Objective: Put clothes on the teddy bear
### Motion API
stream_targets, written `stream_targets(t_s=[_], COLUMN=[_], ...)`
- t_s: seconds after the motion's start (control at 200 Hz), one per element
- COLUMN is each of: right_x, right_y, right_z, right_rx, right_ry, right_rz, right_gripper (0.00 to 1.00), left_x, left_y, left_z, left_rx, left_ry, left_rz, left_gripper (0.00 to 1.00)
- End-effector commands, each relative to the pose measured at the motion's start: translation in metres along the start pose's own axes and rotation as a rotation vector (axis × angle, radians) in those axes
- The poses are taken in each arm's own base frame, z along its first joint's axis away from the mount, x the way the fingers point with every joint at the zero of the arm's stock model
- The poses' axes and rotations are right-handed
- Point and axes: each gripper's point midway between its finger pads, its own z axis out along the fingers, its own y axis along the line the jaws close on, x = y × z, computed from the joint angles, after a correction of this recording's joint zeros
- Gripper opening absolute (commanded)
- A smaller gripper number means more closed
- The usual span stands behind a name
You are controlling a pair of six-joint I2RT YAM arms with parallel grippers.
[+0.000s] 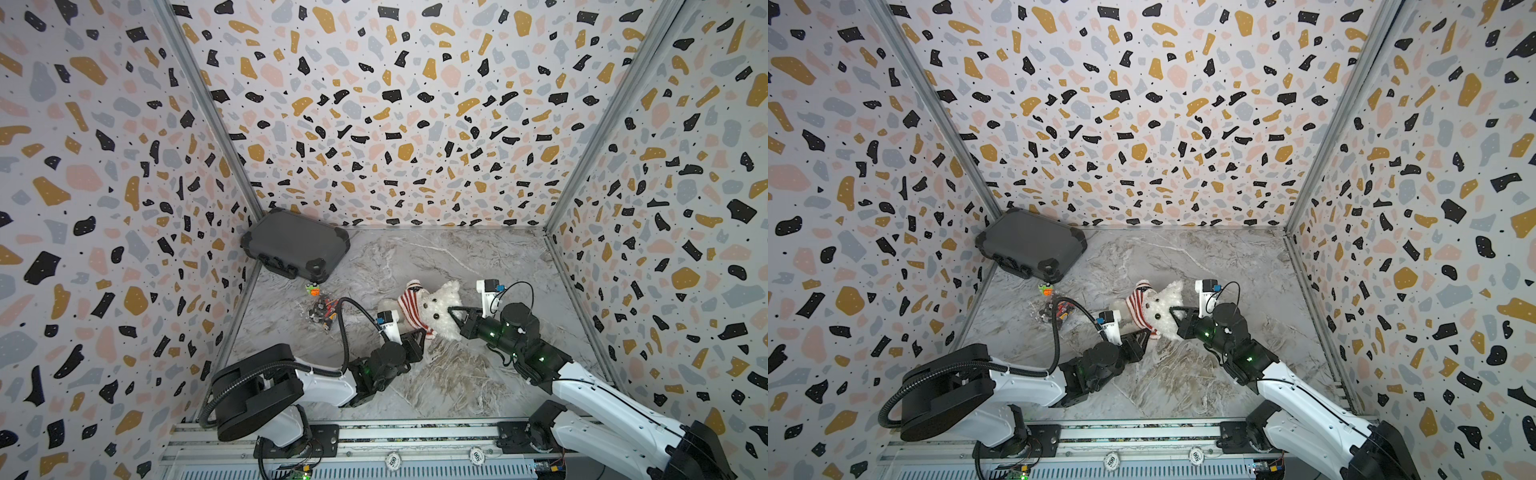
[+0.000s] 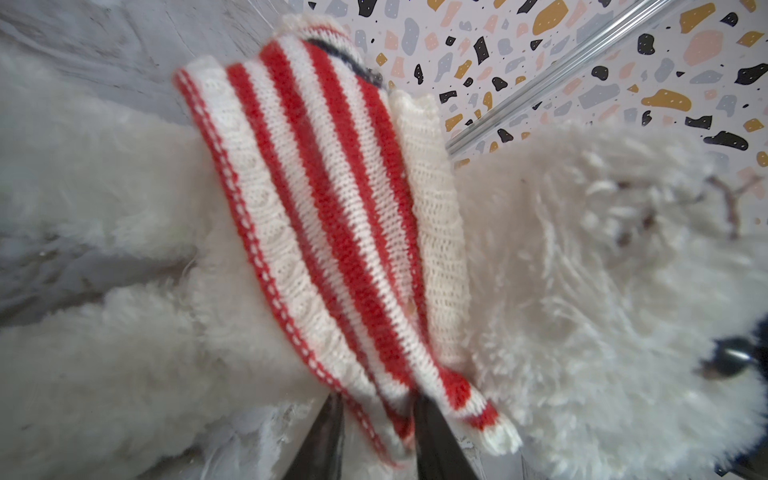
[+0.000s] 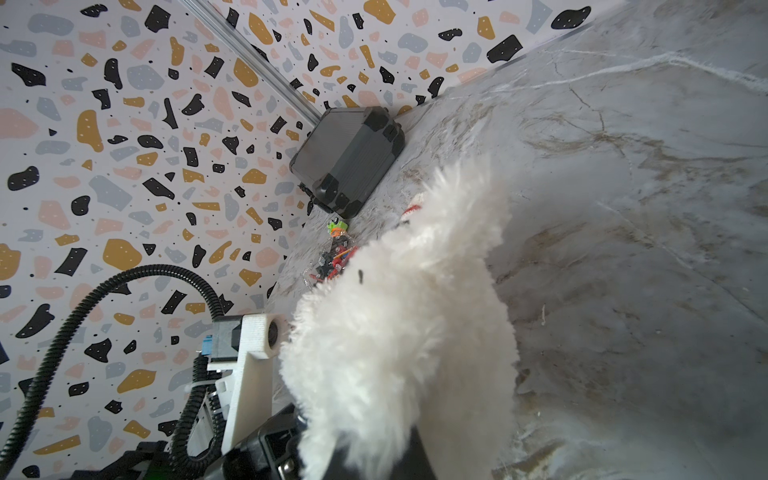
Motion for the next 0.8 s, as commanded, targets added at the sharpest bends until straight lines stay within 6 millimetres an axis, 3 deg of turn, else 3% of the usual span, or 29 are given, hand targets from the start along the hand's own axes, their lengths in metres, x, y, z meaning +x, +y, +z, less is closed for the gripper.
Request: stream_targets(t_s=[0.0,0.29,0.536,0.636,0.796], right_x=[-0.016,-0.018,-0.019,-0.019,-0.02], right_y=[0.012,0.008,0.002,0.002,0.0], right_z=[-0.006,-0.006,-0.009,-0.008,-0.008], right_rx=[-0.038,-0.021,0.002,0.003,0.007], right_ry=[-0.062,-0.064,-0.074,-0.074,-0.075], right_rz=[-0.024,-0.032,-0.037,-0.038,-0.037], right_gripper=[0.0,0.0,0.0,0.0,0.0], left_x=[-0.008,-0.003,0.019,0.023,0.032], left_y=[-0.014,-0.006,-0.01,-0.011,-0.015], left_z=[0.004,-0.006,-0.01,-0.014,-0.021], left_rx=[0.042,0.027,-0.006,-0.027,-0.037], left_ry=[-0.018,0.011,0.115,0.125,0.142], left_rz=[-0.01,-0.002,0.104,0.135,0.156], left_gripper=[0.24,0.03,0.08,0.0,0.0])
